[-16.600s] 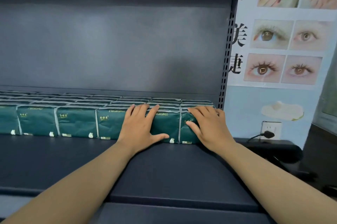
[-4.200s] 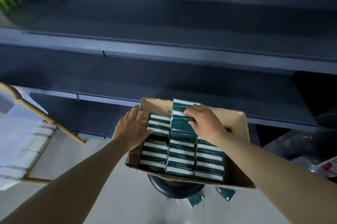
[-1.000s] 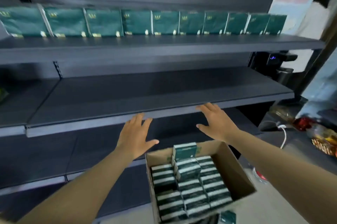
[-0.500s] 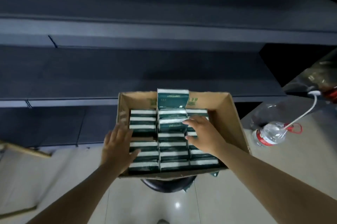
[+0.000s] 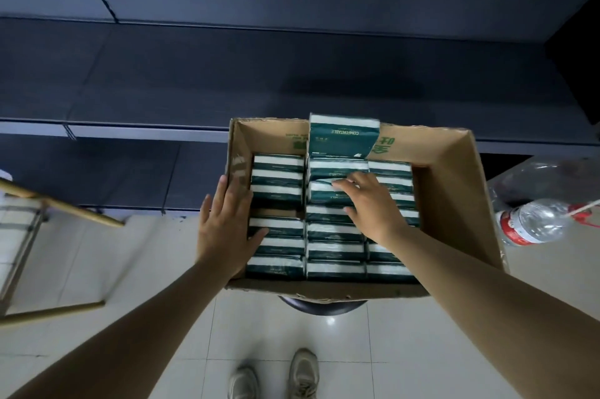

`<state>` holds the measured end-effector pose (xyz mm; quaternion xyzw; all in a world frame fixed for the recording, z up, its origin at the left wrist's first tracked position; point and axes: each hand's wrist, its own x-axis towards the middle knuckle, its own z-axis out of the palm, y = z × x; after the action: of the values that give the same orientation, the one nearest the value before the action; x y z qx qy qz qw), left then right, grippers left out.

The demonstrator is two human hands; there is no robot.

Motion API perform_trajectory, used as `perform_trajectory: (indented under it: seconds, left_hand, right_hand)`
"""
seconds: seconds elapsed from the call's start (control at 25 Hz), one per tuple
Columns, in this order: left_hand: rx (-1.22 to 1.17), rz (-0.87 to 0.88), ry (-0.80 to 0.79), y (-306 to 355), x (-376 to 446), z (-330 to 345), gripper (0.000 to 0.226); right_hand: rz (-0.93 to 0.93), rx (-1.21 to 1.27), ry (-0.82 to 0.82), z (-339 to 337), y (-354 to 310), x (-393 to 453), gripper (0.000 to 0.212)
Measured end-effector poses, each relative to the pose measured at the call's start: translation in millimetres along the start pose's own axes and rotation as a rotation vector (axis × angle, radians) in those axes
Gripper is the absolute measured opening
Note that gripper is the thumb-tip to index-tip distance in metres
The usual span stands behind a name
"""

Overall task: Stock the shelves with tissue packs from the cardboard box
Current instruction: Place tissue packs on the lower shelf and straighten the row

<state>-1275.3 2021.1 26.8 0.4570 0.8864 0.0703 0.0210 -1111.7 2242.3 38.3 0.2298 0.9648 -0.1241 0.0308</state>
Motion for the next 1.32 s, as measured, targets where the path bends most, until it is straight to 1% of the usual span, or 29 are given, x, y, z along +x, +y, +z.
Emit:
perform_trajectory:
  seconds: [0.16, 0.28, 0.4, 0.52, 0.64, 0.76, 1.04, 1.16, 1.32]
  left_hand:
    - [0.018, 0.01, -0.008, 0, 0, -2, 0.082]
    - [0.046, 0.003, -0.038, 2, 3, -14, 0.079]
    - [0.015, -0.035, -0.029, 13, 8, -42, 0.074]
    - [-0.01, -0.015, 0.009, 29, 19, -88, 0.078]
    - [0.0, 0.05, 0.115, 45, 35, -157, 0.081]
    - [0.022, 0.09, 0.178, 61, 56, -241, 0.087]
    - [0.052, 0.116, 0.551, 72, 97, -427, 0.093]
    - [0.047, 0.133, 0.668, 63, 113, -488, 0.093]
    - [0.065, 0.175, 0.795, 39, 143, -545, 0.093]
  right_hand:
    - [-0.015, -0.007, 0.029, 1, 1, 5, 0.053]
    - [-0.038, -0.026, 0.022, -18, -1, 1, 0.05]
    - [-0.094, -0.028, 0.058, -53, -7, -11, 0.049]
    - [-0.152, -0.014, 0.102, -109, -20, -22, 0.046]
    - [-0.193, -0.021, 0.17, -183, -37, -29, 0.042]
    - [-0.227, -0.034, 0.252, -266, -58, -32, 0.041]
    - [-0.319, -0.088, 0.516, -456, -119, -38, 0.038]
    - [-0.36, -0.095, 0.576, -513, -146, -33, 0.036]
    - [-0.358, -0.092, 0.617, -565, -176, -5, 0.035]
